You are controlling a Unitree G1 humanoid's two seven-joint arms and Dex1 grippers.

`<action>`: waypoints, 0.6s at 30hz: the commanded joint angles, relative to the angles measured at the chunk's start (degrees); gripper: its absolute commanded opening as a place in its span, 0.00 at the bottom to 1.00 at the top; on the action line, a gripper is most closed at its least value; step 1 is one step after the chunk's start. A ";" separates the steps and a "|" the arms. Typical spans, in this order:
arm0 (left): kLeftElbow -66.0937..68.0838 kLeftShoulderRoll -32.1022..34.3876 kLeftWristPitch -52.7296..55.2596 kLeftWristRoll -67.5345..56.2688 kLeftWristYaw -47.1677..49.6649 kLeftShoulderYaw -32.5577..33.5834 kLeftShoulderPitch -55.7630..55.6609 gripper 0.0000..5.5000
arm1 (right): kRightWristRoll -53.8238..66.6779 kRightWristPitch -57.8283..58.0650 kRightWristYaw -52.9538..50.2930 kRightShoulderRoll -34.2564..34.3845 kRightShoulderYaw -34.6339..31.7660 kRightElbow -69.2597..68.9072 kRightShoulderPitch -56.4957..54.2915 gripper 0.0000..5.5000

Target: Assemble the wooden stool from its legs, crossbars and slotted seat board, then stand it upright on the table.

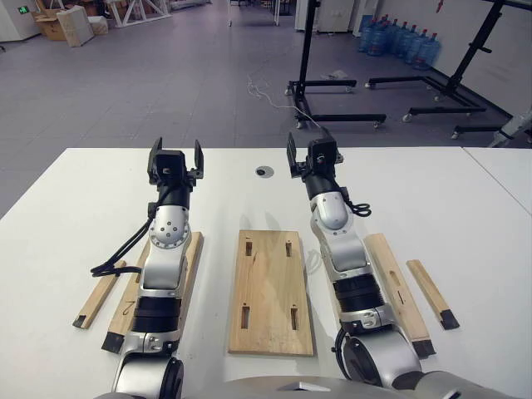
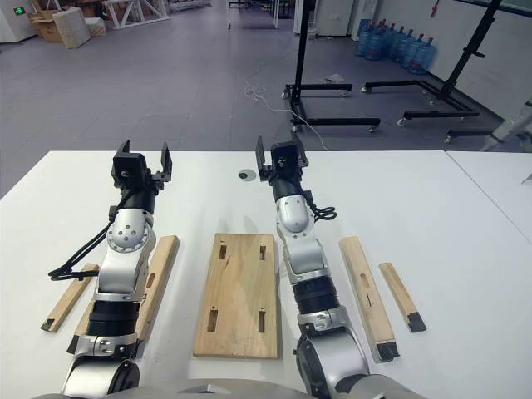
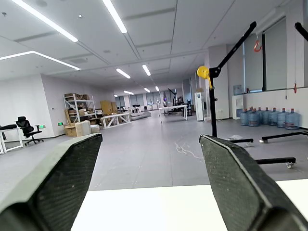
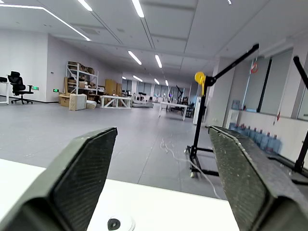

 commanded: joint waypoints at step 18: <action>0.70 -0.47 -3.05 -2.48 -3.95 -1.83 -0.12 0.68 | 0.98 0.77 -0.84 1.40 0.70 -2.66 4.10 0.64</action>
